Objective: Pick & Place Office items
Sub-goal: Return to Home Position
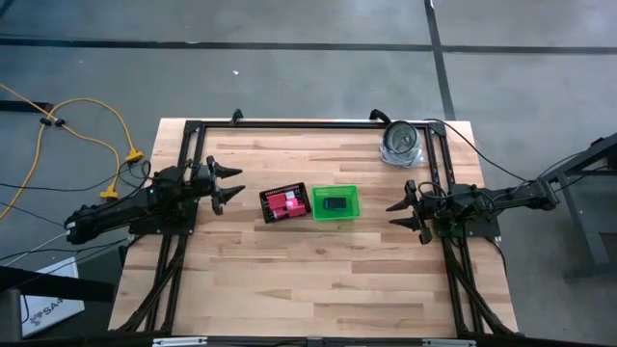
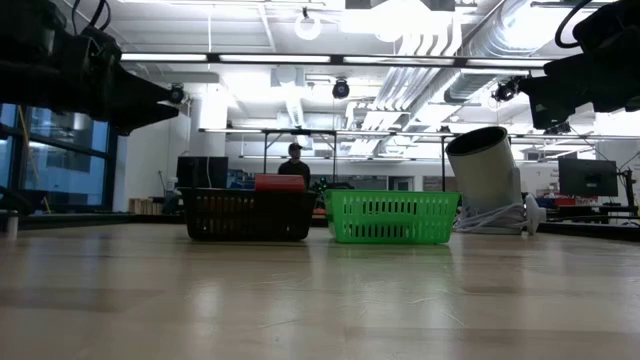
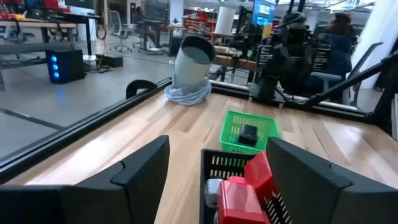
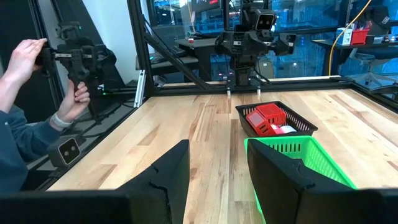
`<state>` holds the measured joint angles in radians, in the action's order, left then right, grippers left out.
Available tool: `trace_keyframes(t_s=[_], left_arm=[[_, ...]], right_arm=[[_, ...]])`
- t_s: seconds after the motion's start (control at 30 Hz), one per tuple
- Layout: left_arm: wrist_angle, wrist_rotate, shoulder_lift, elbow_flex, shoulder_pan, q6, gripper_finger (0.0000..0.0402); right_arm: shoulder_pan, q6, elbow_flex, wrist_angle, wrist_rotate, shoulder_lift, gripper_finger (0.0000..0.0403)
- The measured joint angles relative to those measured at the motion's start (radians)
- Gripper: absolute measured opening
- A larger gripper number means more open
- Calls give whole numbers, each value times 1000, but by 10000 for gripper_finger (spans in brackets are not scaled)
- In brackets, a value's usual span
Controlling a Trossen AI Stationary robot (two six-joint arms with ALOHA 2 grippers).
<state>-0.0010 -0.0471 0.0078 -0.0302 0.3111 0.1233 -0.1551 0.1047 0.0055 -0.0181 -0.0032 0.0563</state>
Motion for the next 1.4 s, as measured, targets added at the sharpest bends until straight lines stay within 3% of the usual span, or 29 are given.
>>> trace_keyframes(t_s=[0.23,1.4], left_arm=[[5,77,0,20,0,61,262],[10,48,2,23,-1,11,262]], right_arm=[[0,0,0,0,0,0,148],[0,0,0,0,0,0,148]])
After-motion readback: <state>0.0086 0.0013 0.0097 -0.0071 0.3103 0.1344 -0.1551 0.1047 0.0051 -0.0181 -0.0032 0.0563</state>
